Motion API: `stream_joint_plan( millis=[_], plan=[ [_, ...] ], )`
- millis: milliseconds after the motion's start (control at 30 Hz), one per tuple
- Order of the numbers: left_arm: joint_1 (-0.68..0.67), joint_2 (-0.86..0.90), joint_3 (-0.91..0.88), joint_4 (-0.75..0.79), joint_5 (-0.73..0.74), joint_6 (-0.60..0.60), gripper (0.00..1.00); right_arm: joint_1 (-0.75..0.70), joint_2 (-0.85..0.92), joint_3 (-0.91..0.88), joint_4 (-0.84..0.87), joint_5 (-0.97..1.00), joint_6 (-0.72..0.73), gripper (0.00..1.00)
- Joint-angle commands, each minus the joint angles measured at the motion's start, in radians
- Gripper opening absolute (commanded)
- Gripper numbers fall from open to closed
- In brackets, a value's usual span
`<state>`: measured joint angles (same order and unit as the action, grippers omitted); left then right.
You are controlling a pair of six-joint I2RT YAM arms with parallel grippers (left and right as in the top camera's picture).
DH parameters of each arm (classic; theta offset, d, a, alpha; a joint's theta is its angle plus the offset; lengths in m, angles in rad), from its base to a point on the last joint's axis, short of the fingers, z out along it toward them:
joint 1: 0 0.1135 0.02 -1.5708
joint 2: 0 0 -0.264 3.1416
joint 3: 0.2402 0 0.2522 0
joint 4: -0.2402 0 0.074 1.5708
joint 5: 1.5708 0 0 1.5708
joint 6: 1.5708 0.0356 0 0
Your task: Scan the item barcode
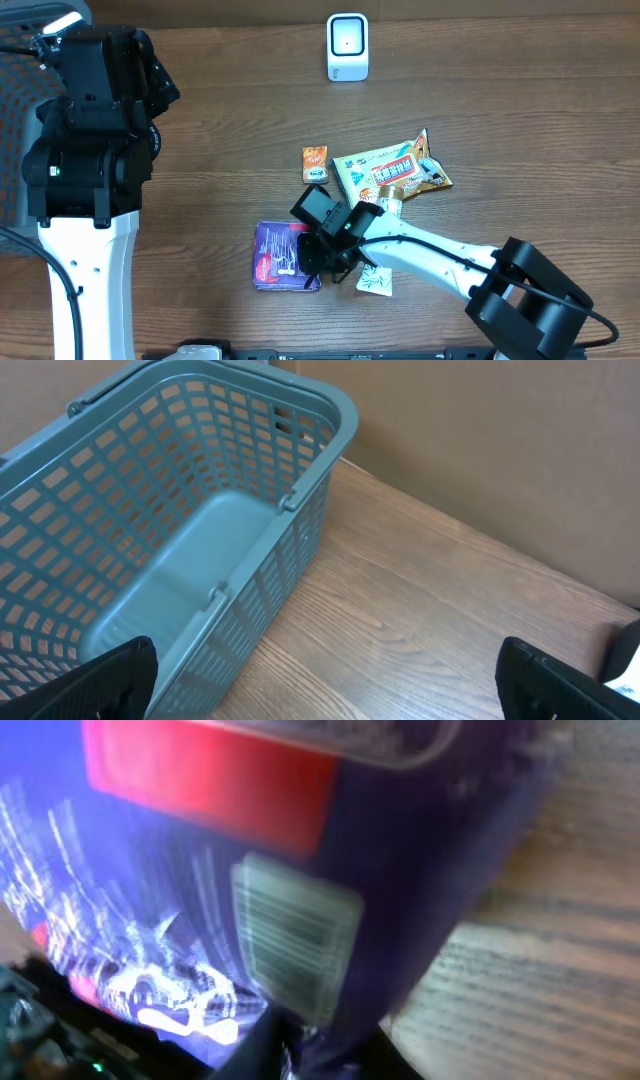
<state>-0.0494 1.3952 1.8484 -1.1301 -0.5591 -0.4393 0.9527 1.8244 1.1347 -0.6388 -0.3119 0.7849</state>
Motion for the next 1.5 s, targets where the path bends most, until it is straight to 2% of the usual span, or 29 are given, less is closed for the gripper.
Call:
stream_joint_plan(
  millis=[0, 100, 233, 433, 600, 767, 800, 833, 900, 933, 1067, 1133, 1200, 1333, 1400, 1467],
  plan=[
    [0.006, 0.002, 0.01, 0.0, -0.021, -0.01, 1.0, 0.007, 0.006, -0.02, -0.008, 0.02, -0.036, 0.04],
    [0.006, 0.002, 0.01, 0.0, -0.021, -0.01, 1.0, -0.001, 0.006, 0.003, -0.031, 0.02, -0.149, 0.04],
    [0.006, 0.003, 0.01, 0.0, -0.021, -0.01, 1.0, -0.033, 0.006, 0.085, -0.14, 0.043, -0.384, 0.04],
    [0.006, 0.009, 0.01, 0.001, -0.021, -0.01, 1.0, -0.103, 0.006, 0.291, -0.38, 0.248, -0.694, 0.04],
    [0.006, 0.024, 0.01, 0.0, -0.021, -0.01, 1.0, -0.118, 0.006, 0.393, -0.381, 0.263, -0.912, 0.04],
    [0.006, 0.05, 0.01, -0.003, -0.021, -0.01, 1.0, -0.118, 0.007, 0.398, -0.346, 0.263, -1.042, 0.04],
    [0.006, 0.056, 0.01, -0.002, -0.021, -0.01, 1.0, -0.118, 0.007, 0.398, -0.337, 0.264, -1.059, 0.07],
    [0.006, 0.061, 0.01, -0.002, -0.021, -0.01, 1.0, -0.118, 0.007, 0.398, -0.327, 0.271, -1.072, 0.2],
    [0.006, 0.071, 0.01, -0.002, -0.022, -0.01, 1.0, -0.118, 0.007, 0.398, -0.308, 0.302, -1.069, 0.8],
    [0.006, 0.075, 0.01, -0.002, -0.022, -0.011, 1.0, -0.118, 0.006, 0.399, -0.305, 0.312, -1.064, 1.0],
    [0.006, 0.082, 0.01, 0.005, -0.026, -0.011, 1.0, -0.119, 0.006, 0.442, -0.365, 0.318, -0.896, 1.0],
    [0.006, 0.082, 0.01, 0.008, -0.026, -0.011, 1.0, -0.125, 0.005, 0.46, -0.403, 0.305, -0.752, 1.0],
    [0.006, 0.082, 0.01, 0.011, -0.024, -0.011, 1.0, -0.138, 0.005, 0.457, -0.406, 0.179, -0.64, 1.0],
    [0.006, 0.082, 0.01, 0.009, -0.025, -0.011, 1.0, -0.15, 0.005, 0.403, -0.298, -0.067, -0.616, 1.0],
    [0.006, 0.082, 0.01, 0.005, -0.026, -0.01, 1.0, -0.153, 0.005, 0.37, -0.254, -0.05, -0.525, 1.0],
    [0.006, 0.082, 0.01, 0.001, -0.028, -0.01, 1.0, -0.166, 0.005, 0.34, -0.253, 0.023, -0.375, 1.0]
  ],
)
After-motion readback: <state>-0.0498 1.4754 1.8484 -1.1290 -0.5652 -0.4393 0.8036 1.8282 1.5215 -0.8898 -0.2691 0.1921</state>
